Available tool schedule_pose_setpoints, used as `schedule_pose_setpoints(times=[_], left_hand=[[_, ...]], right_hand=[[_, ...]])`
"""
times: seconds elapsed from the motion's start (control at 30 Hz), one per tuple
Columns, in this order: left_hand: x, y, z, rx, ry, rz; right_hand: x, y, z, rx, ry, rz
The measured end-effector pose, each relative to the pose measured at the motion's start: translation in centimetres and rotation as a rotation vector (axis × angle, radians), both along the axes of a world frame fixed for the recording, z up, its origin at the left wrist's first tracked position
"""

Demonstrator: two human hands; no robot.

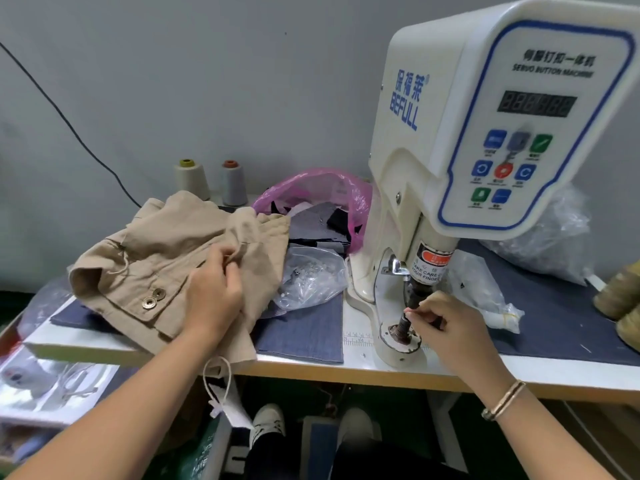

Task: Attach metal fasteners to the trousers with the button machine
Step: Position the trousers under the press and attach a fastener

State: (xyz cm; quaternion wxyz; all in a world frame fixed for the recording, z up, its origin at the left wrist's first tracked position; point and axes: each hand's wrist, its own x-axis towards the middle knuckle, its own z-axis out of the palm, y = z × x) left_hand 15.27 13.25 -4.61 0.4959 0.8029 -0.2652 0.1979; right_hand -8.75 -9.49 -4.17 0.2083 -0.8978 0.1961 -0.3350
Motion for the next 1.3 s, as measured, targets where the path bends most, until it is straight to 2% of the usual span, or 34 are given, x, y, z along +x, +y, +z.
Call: schedule_pose_setpoints(times=[0.07,0.13,0.2,0.27,0.4,0.5,0.63,0.7,0.8,0.9,0.97,1.3], left_hand=[[-2.0,-2.3,0.6,0.031,-0.028,-0.194],[-3.6,-4.1,-0.2,0.148,0.001,-0.336],[-4.3,-5.5,-2.3,0.415,0.003,-0.351],[-4.5,-6.1,-3.7,0.586,-0.062,-0.242],[-4.4,-6.7,-3.9,0.546,-0.1,-0.189],[-4.5,-6.4,-4.0,0.534,-0.116,-0.19],[-4.6,-6.4,-4.1,0.525,-0.131,-0.177],[-4.5,-6.5,-4.1,0.529,-0.132,-0.165],[-4.6,-6.6,-4.2,0.535,-0.125,-0.159],[-4.6,-6.5,-4.1,0.53,-0.12,-0.16],[-4.8,-6.5,-4.0,0.528,-0.123,-0.151],[-5.0,-6.3,-3.8,0.528,-0.092,-0.145]], right_hand=[[-0.1,0.1,0.1,0.014,0.012,0.005],[-0.3,0.2,0.4,0.002,0.027,0.005],[-0.5,0.4,0.5,-0.033,0.043,0.0],[-0.5,0.6,0.7,-0.058,0.054,0.002],[-0.8,0.8,0.5,-0.114,0.064,0.017],[-1.8,0.6,0.1,-0.074,0.045,0.034],[-3.2,-3.7,1.0,0.009,-0.052,-0.203],[-3.0,-6.6,2.1,0.058,0.117,-0.308],[-1.9,-8.9,2.6,0.014,0.509,-0.333],[-0.2,-9.3,2.9,-0.104,0.725,-0.33],[1.2,-9.0,3.5,-0.095,0.854,-0.376],[4.1,-7.8,5.2,-0.081,1.164,-0.502]])
